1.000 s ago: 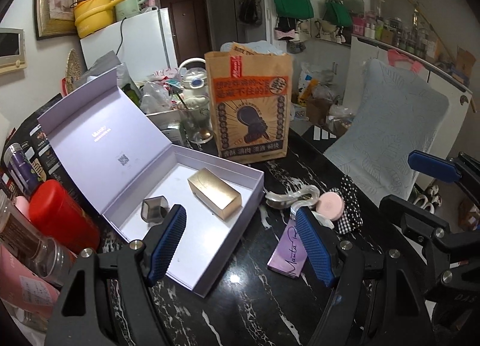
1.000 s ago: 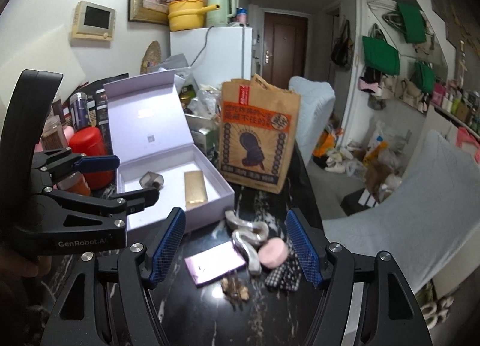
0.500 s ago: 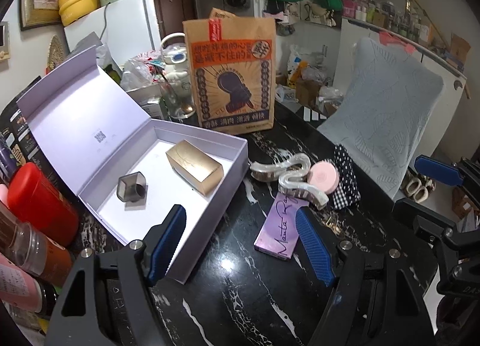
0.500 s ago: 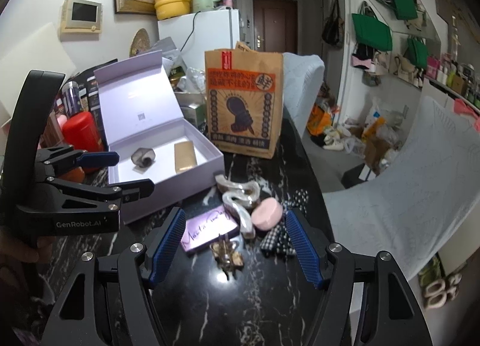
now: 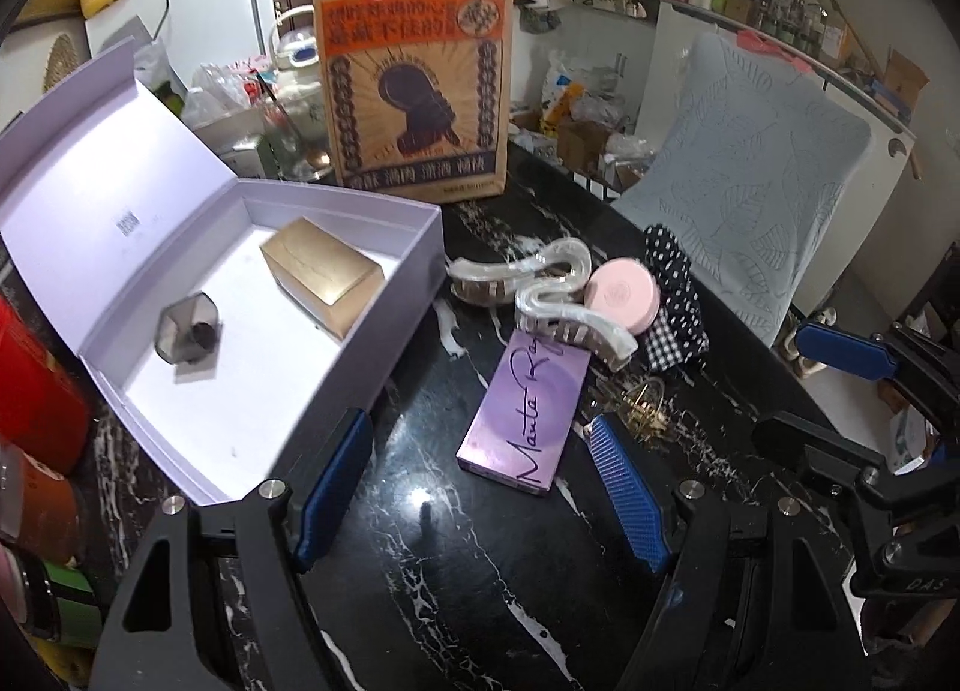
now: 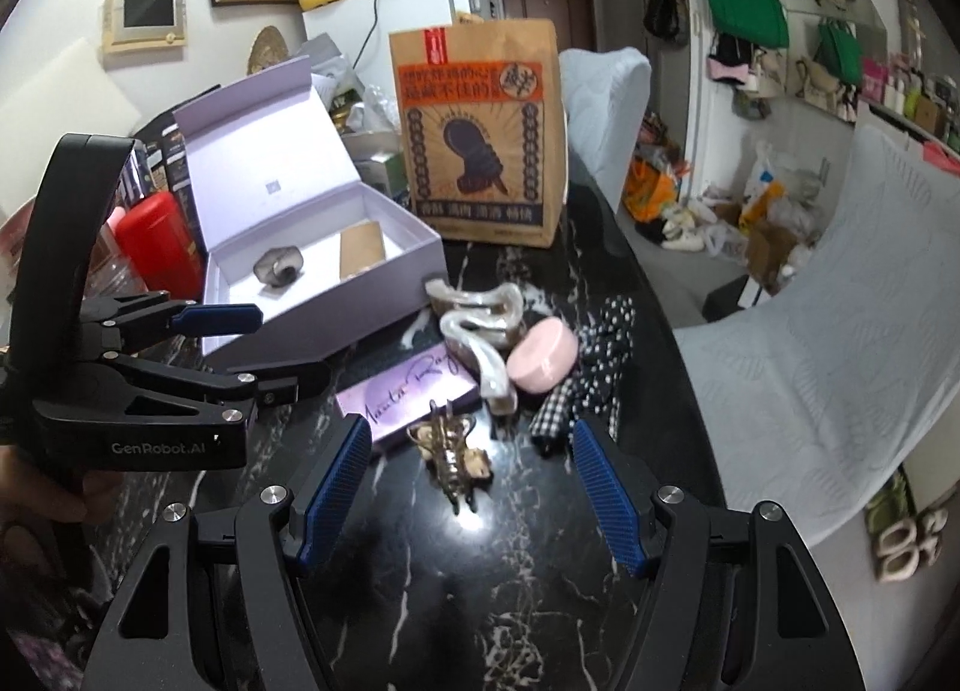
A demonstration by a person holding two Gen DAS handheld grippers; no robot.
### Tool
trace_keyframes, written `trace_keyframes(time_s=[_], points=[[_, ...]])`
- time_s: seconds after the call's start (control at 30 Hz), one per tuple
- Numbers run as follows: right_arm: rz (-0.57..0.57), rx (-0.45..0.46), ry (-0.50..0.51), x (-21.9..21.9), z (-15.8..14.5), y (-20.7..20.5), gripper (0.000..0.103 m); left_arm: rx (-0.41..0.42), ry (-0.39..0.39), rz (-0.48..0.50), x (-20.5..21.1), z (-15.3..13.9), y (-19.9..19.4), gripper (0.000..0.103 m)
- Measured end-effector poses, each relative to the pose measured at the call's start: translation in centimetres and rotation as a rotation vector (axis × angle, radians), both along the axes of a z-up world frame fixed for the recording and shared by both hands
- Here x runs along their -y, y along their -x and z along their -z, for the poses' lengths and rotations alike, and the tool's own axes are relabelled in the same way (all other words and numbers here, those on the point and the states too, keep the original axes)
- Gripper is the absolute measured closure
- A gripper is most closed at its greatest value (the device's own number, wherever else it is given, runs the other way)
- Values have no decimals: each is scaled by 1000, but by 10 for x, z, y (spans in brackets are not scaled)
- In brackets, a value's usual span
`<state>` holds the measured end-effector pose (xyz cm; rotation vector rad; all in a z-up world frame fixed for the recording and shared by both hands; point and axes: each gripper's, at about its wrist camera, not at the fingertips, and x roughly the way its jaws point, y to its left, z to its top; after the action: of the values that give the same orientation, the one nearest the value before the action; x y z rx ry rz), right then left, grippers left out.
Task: Organize rigid objects
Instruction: 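Withdraw both tools from the lavender box back over the table, then grasp the purple Manta Ray card with the left tool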
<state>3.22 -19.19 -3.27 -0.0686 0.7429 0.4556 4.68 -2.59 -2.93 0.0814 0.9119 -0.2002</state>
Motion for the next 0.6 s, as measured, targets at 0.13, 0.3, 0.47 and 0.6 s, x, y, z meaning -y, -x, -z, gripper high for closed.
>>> trace_keyframes(time_s=[0.13, 0.3, 0.47, 0.6], points=[[10, -25, 3, 3, 9, -4, 33, -29, 14, 11, 0, 14, -6, 28], [22, -51, -5, 9, 19, -6, 33, -42, 17, 29, 3, 30, -12, 28], [34, -74, -2, 12, 29, -6, 33, -66, 1, 46, 7, 45, -19, 28], [47, -92, -2, 16, 34, -9, 33, -112, 4, 59, 10, 60, -28, 28]])
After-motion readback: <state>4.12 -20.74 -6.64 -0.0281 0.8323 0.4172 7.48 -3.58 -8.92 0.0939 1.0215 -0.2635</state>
